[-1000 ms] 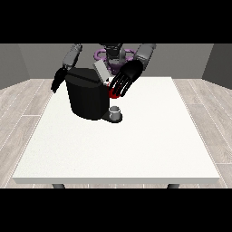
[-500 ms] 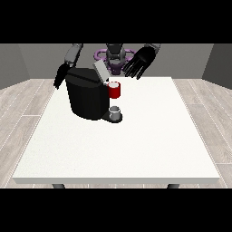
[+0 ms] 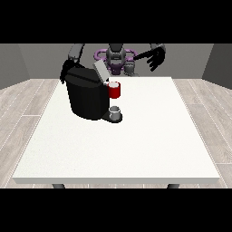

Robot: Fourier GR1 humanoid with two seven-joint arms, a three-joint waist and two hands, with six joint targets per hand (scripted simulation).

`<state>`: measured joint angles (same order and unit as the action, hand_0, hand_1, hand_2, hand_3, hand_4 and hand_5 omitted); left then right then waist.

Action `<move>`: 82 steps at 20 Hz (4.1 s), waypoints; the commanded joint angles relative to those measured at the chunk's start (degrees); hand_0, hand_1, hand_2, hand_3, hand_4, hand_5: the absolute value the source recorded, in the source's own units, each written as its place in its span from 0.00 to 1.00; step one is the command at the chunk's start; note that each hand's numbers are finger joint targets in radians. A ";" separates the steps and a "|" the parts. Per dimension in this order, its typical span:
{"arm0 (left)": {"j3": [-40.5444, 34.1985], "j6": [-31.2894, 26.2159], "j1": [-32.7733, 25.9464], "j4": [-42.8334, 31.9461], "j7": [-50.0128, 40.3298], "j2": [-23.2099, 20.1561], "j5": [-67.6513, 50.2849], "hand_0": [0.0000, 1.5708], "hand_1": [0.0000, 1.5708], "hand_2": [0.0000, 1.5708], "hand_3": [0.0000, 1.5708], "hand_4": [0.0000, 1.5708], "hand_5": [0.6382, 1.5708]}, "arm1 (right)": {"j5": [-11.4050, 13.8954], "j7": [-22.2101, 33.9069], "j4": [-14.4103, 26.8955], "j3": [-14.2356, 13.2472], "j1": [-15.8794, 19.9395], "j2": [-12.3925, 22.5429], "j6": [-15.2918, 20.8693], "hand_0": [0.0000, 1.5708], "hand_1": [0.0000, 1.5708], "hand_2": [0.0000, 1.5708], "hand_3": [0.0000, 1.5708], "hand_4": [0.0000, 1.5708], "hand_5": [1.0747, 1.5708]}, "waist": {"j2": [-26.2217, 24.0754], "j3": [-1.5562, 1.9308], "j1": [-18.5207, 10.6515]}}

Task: Insert the coffee pod into the coffee machine and close the lid

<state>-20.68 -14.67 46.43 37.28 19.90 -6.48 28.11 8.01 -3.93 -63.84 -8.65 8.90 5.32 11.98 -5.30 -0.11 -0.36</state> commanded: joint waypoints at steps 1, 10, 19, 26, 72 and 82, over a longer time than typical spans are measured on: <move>-2.11 -2.18 -9.37 -0.21 1.61 3.21 -4.24 0.00 0.00 0.00 0.00 0.27 1.00 | -0.66 -0.33 -0.91 0.44 -4.80 -0.71 -1.00 0.00 0.00 0.00 0.00 0.00 1.00 | -7.52 0.08 -2.90; -1.40 -1.43 -17.53 0.73 -2.15 5.56 -5.31 0.00 0.00 0.00 0.00 0.26 1.00 | -2.88 5.79 -10.22 6.03 1.74 -1.48 -8.36 0.00 0.00 0.00 0.00 0.00 1.00 | -14.74 0.08 -4.90; 5.08 -3.59 -20.83 11.67 -6.40 6.44 -13.07 0.00 0.00 0.00 0.00 0.23 1.00 | -3.31 7.56 -10.05 2.92 10.21 4.48 -11.07 0.00 0.00 0.00 0.00 0.00 1.00 | -9.47 0.13 -8.47; 9.18 -0.32 -24.12 20.75 -5.19 6.47 -14.49 0.00 0.00 0.00 0.00 0.23 1.00 | -9.03 8.89 -5.93 -2.71 16.92 7.51 -13.87 0.00 0.00 0.00 0.00 0.00 1.00 | -2.21 0.13 -9.75; 13.52 0.44 -32.60 43.40 -13.07 1.33 -20.88 0.00 0.00 0.00 0.00 0.21 1.00 | -4.37 10.38 5.65 5.61 41.96 2.27 -11.54 0.00 0.00 0.00 0.00 0.00 1.00 | 10.61 0.09 -12.40; 15.89 -1.52 -28.46 44.24 -12.18 1.75 -21.03 0.00 0.00 0.00 0.00 0.28 1.00 | -0.08 16.74 0.04 6.58 47.96 7.81 -9.28 0.00 0.00 0.00 0.00 0.17 1.00 | 16.03 0.09 -20.34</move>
<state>-5.63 -15.20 16.34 81.37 7.38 -4.55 7.11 6.64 18.72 -62.16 -5.19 49.87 14.67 4.16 8.80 1.20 -15.35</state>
